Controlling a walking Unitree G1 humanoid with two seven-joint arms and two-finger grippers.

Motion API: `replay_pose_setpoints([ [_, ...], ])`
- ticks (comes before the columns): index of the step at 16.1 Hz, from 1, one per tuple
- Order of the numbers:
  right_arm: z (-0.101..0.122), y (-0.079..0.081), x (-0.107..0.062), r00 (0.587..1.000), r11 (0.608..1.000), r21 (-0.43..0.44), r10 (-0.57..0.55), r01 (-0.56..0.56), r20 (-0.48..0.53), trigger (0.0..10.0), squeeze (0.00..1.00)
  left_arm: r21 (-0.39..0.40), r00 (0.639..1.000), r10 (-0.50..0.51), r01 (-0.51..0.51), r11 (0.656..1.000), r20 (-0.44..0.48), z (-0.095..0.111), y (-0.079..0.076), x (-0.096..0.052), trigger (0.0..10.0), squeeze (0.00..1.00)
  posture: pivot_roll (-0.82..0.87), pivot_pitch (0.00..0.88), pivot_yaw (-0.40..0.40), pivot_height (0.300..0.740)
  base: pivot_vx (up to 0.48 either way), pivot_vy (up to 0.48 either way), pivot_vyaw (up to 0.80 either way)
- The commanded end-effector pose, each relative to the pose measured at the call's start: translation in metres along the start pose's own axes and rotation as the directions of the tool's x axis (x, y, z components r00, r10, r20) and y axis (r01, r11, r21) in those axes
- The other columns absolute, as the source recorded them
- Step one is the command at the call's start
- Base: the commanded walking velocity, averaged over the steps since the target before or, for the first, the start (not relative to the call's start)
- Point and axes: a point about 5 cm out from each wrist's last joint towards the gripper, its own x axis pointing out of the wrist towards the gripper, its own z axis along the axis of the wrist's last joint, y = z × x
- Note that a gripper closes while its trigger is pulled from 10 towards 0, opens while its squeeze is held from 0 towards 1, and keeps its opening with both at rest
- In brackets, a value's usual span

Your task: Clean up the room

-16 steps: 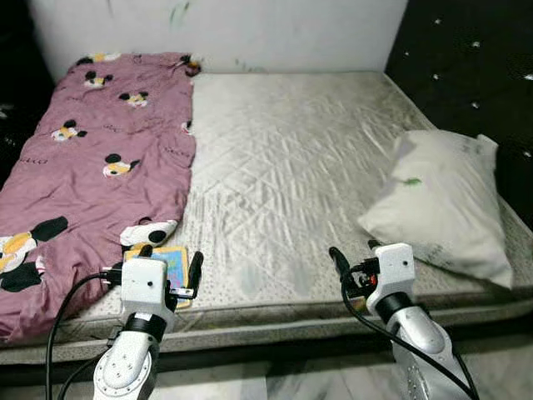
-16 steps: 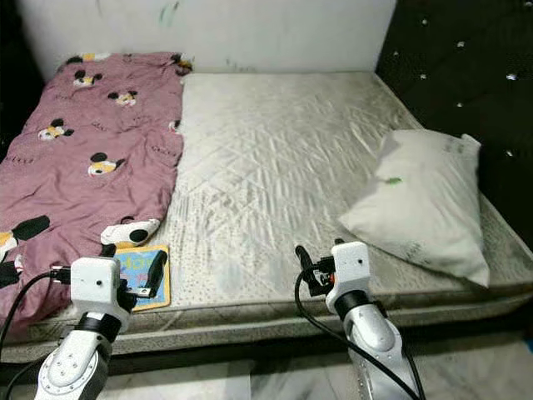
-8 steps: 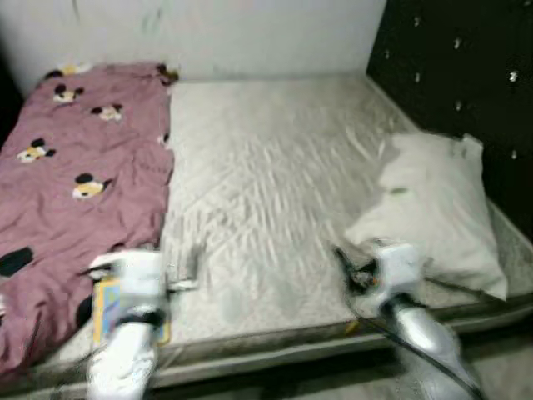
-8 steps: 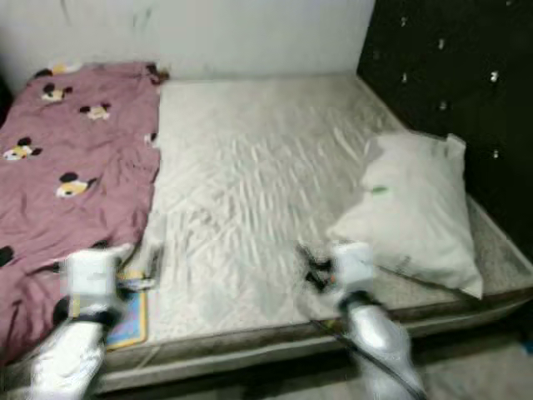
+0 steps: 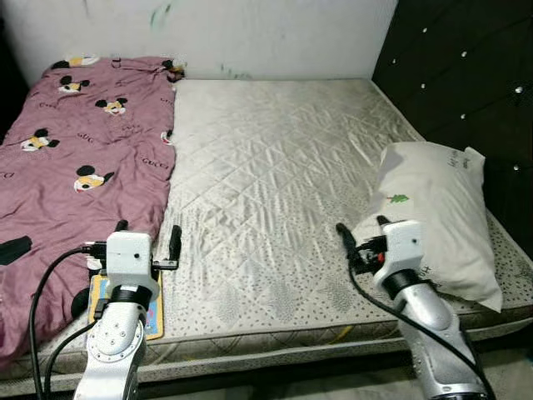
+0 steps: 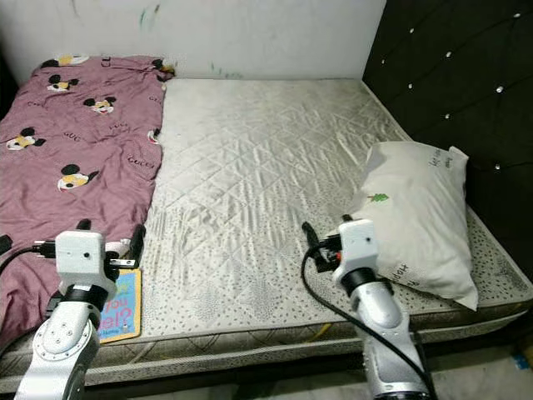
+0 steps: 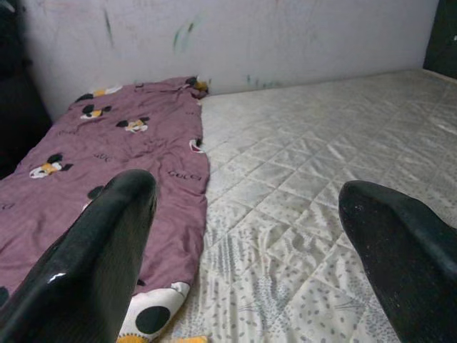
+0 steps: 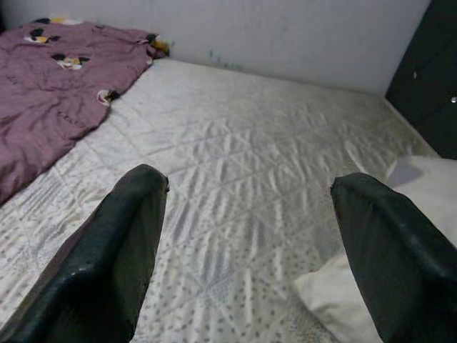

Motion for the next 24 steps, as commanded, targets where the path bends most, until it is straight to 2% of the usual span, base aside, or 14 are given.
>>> replay_pose_setpoints([
  [1, 0.001, -0.008, 0.0, 1.0, 0.999, -0.028, -0.015, 0.016, 0.007, 10.0, 0.0, -0.002, 1.0, 0.005, -0.005, 1.0, -0.007, -0.004, -0.002, 0.001, 10.0, 0.0, -0.02, 0.032, -0.042, 0.74, 0.0, 0.0, 0.0],
  [2, 0.0, -0.008, 0.002, 1.0, 0.999, -0.04, -0.015, 0.015, 0.012, 10.0, 0.0, -0.016, 1.0, -0.004, 0.004, 1.0, -0.019, -0.01, -0.008, -0.001, 10.0, 0.0, -0.03, 0.013, -0.037, 0.74, 0.0, 0.0, 0.53],
  [4, 0.003, -0.007, 0.01, 0.998, 0.999, -0.006, -0.052, 0.052, 0.039, 10.0, 0.0, -0.026, 0.999, -0.03, 0.03, 0.999, -0.032, -0.019, -0.02, 0.004, 10.0, 0.0, -0.05, 0.0, -0.023, 0.74, 0.0, 0.0, 0.79],
  [9, -0.002, -0.001, 0.013, 0.998, 0.999, 0.004, -0.05, 0.049, 0.036, 10.0, 0.0, -0.023, 0.999, -0.045, 0.045, 0.999, 0.005, -0.014, -0.02, 0.015, 10.0, 0.0, -0.05, 0.0, -0.033, 0.74, 0.0, 0.0, 0.13],
  [17, -0.012, 0.017, 0.009, 0.998, 0.998, 0.002, 0.057, -0.057, -0.014, 10.0, 0.0, -0.03, 1.0, -0.011, 0.011, 0.999, 0.006, -0.016, -0.02, 0.004, 10.0, 0.0, -0.01, 0.059, -0.102, 0.74, 0.0, 0.0, 0.0],
  [24, -0.012, 0.018, 0.009, 1.0, 1.0, 0.028, 0.01, -0.01, 0.004, 10.0, 0.0, -0.007, 0.997, -0.074, 0.074, 0.997, -0.003, -0.016, -0.024, 0.006, 10.0, 0.0, -0.03, 0.064, -0.036, 0.74, 0.0, 0.0, 0.0],
])
